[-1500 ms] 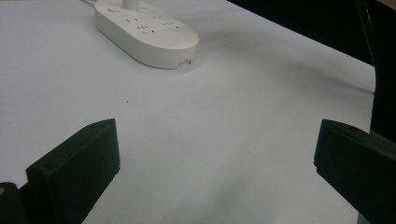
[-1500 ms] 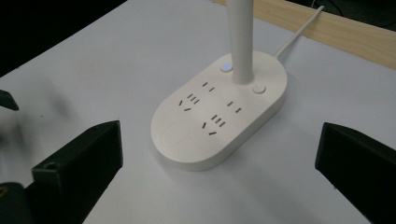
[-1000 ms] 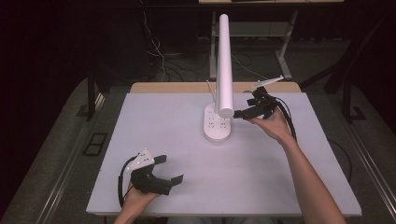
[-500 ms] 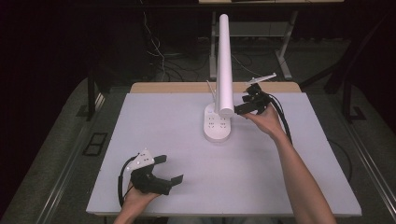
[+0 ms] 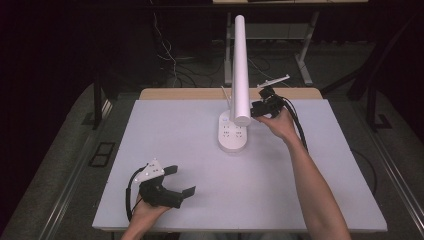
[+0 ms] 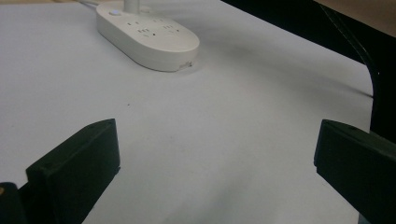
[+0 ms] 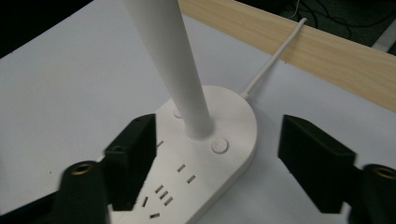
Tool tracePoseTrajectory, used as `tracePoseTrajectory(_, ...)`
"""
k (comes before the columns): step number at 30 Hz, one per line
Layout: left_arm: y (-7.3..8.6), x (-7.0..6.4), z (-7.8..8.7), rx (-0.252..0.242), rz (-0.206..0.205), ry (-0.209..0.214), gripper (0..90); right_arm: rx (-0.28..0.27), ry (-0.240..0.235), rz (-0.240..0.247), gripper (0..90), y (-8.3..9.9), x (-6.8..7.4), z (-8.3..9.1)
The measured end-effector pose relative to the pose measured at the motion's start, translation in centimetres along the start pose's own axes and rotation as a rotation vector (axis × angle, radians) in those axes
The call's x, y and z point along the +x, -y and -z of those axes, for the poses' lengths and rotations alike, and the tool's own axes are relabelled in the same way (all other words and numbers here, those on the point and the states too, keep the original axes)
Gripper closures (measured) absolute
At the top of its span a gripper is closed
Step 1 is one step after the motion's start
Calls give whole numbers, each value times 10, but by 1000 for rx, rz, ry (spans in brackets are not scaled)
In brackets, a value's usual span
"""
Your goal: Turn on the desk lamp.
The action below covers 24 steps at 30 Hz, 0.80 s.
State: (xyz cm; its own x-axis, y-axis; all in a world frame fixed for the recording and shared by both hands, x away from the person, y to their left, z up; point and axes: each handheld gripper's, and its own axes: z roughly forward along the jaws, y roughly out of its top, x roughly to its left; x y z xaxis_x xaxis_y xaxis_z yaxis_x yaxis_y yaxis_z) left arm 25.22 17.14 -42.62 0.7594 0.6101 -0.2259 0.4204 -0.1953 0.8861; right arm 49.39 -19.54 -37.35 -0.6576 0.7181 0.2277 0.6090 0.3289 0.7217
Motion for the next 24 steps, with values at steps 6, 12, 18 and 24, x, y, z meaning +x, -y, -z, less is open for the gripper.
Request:
tracePoseTrajectory(6, 0, 0, 0, 0, -1, 1, 0, -4, 4, -19, 458, -1, -3, -7)
tracePoseTrajectory(12, 0, 0, 0, 1, -6, -1, 0, -22, -7, -38, 634, -1, -6, -12)
tracePoseTrajectory(18, 0, 1, 0, 4, -7, -1, 0, -4, -22, -54, 807, -1, -9, -20)
tracePoseTrajectory(24, 0, 0, 0, 4, -11, -3, 0, 9, -28, -62, 896, 1, -12, -29)
